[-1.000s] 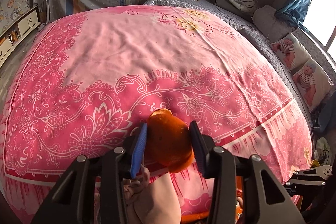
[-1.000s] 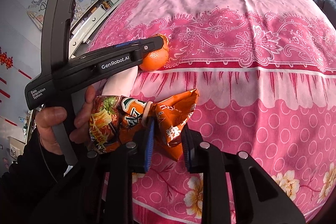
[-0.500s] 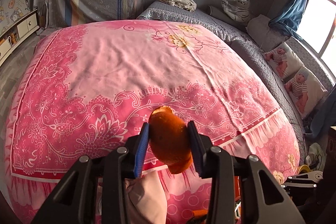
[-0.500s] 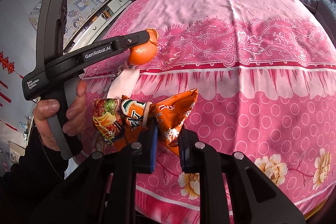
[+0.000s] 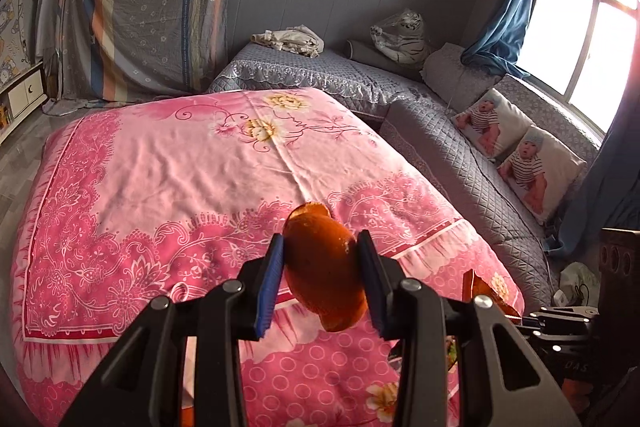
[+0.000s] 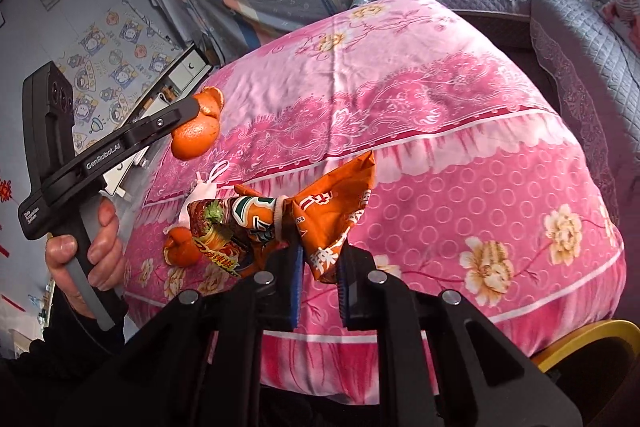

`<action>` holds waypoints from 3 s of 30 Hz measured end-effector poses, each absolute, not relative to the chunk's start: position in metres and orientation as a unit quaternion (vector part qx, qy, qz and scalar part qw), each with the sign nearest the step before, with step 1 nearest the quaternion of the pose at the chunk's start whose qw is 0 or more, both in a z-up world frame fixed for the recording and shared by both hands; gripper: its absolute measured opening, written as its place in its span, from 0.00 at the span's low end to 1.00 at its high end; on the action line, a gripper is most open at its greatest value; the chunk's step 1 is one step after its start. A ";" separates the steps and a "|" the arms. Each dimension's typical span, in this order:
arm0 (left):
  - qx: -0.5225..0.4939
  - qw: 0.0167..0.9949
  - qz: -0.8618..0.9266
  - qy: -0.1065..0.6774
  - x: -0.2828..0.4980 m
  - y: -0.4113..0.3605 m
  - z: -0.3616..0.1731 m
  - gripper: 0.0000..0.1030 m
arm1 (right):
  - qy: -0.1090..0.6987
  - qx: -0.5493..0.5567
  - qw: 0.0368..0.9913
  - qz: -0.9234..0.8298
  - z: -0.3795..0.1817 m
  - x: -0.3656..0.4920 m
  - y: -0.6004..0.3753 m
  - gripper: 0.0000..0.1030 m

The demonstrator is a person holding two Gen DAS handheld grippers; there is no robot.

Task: Collect trash
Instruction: 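Carry the snack wrapper and orange peel over the yellow-rimmed bin, then open both tools to drop the wrapper and orange peel into the bin, then move both open tools back over the remaining trash on the bed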

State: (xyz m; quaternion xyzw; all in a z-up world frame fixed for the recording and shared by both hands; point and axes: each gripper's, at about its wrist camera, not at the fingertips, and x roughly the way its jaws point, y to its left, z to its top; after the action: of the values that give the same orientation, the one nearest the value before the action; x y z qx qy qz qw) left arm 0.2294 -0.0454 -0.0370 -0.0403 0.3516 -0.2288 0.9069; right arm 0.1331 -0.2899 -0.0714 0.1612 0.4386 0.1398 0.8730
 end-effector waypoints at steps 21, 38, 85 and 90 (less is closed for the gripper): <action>0.064 0.848 -0.443 0.283 0.099 -0.233 0.010 0.34 | 0.328 0.245 0.907 -0.103 -0.039 -0.039 -0.479 0.12; 0.146 0.794 -0.510 0.297 0.036 -0.311 -0.024 0.34 | 0.320 0.237 0.887 -0.234 -0.071 -0.115 -0.529 0.12; 0.061 0.889 -0.347 0.291 0.096 -0.146 -0.020 0.62 | 0.361 0.209 0.907 -0.045 -0.044 0.029 -0.440 0.47; 0.034 0.923 -0.265 0.278 0.108 -0.071 -0.015 0.63 | 0.388 0.187 0.902 0.039 -0.035 0.092 -0.381 0.48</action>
State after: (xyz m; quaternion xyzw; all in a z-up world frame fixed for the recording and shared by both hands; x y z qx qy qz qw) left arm 0.1077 -0.0710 -0.0151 0.0340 0.2777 -0.2648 0.9228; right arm 0.0922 -0.3806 -0.0355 0.1866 0.3881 0.0390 0.9017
